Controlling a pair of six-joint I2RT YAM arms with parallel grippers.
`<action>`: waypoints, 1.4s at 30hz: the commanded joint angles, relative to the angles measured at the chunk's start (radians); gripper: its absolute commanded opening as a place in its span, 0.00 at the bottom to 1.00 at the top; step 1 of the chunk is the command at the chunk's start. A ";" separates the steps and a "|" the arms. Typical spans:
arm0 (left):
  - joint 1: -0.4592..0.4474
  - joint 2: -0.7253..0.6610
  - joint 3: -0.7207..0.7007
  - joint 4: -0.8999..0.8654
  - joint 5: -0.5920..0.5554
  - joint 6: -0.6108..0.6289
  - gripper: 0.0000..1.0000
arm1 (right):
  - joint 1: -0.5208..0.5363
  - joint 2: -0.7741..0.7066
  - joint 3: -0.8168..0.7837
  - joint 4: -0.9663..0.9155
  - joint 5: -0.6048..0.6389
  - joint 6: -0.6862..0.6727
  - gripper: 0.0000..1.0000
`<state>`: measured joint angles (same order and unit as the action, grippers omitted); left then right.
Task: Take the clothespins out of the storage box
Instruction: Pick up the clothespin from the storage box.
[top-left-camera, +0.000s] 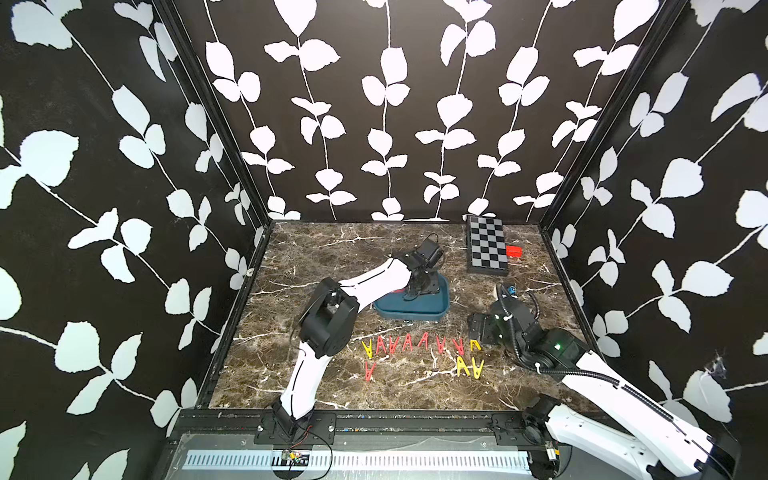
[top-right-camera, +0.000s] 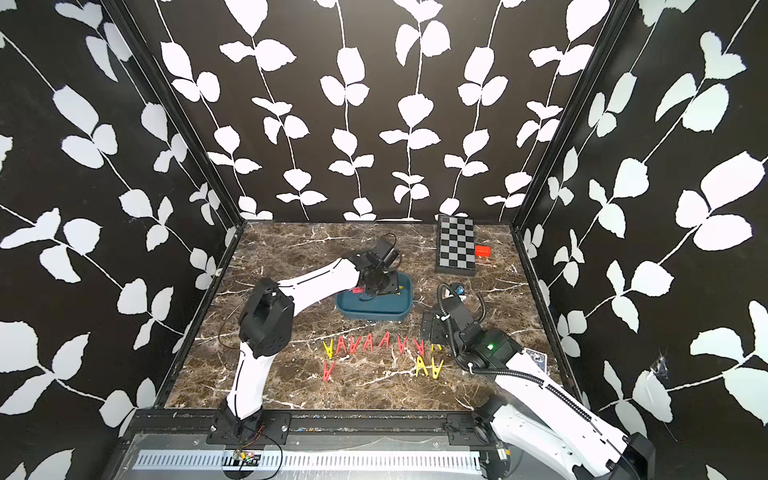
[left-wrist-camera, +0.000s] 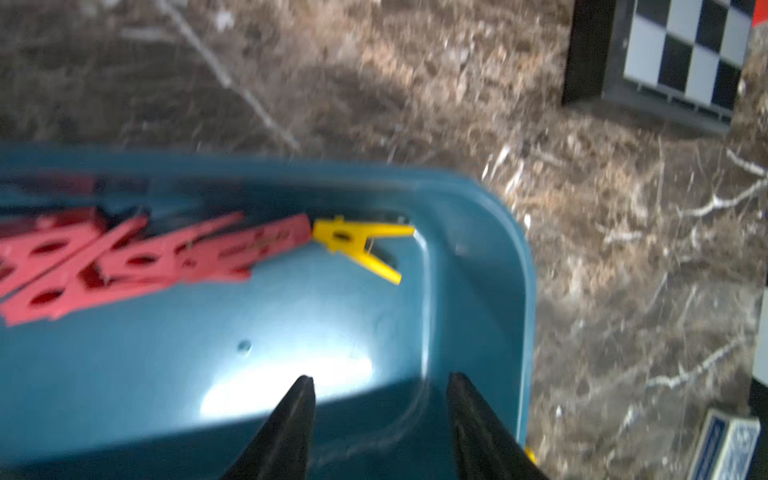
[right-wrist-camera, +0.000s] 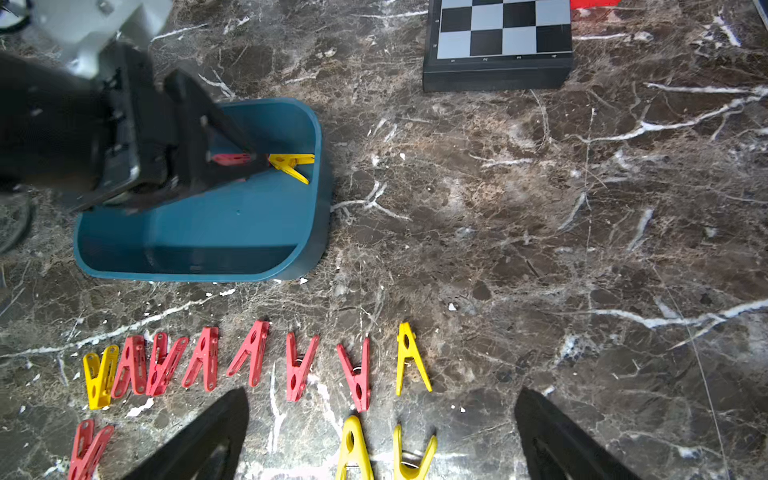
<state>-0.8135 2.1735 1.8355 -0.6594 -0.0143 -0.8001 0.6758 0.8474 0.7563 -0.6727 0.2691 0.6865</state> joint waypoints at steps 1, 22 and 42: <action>-0.014 0.045 0.092 -0.092 -0.084 -0.020 0.53 | -0.024 -0.013 -0.001 0.015 -0.066 -0.028 0.99; -0.016 0.267 0.314 -0.247 -0.142 -0.008 0.42 | -0.100 0.001 -0.014 0.034 -0.141 -0.058 0.99; -0.016 0.314 0.350 -0.334 -0.134 0.050 0.43 | -0.115 -0.017 -0.021 0.022 -0.140 -0.036 0.99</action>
<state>-0.8242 2.4744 2.1868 -0.9257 -0.1581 -0.7601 0.5663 0.8532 0.7494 -0.6506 0.1188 0.6403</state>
